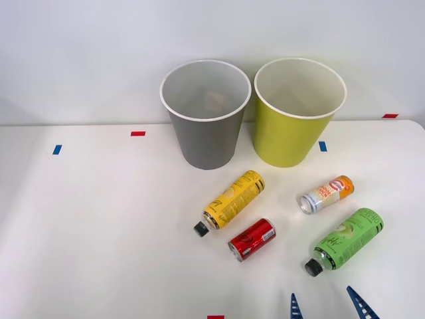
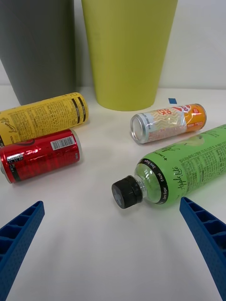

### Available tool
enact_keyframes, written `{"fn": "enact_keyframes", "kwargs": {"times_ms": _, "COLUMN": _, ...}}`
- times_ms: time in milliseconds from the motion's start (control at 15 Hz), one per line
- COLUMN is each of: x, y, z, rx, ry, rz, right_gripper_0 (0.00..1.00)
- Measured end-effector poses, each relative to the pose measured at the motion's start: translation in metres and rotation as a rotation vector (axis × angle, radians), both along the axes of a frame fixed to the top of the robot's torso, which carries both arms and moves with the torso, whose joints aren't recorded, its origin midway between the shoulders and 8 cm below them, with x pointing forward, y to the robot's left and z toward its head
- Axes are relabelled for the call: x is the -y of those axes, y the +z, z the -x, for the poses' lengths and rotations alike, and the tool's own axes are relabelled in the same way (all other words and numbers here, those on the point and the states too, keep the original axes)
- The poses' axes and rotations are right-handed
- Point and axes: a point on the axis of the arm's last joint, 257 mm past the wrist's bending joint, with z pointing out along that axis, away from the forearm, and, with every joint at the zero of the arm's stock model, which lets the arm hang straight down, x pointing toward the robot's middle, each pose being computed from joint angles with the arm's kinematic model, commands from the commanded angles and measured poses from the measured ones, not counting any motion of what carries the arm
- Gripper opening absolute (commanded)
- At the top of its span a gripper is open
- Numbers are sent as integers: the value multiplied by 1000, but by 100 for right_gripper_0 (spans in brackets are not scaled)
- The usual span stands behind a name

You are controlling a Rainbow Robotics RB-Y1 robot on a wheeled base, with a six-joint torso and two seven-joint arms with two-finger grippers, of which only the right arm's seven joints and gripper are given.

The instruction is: Put cans in the gray bin, plastic bottles in the light green bin

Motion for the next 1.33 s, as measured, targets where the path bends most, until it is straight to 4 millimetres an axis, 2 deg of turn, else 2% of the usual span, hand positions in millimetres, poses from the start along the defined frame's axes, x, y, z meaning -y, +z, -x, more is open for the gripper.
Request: {"fn": "enact_keyframes", "kwargs": {"times_ms": 1333, "x": 0, "y": 0, "z": 0, "rx": 0, "ry": 0, "rz": 0, "right_gripper_0": 100}}
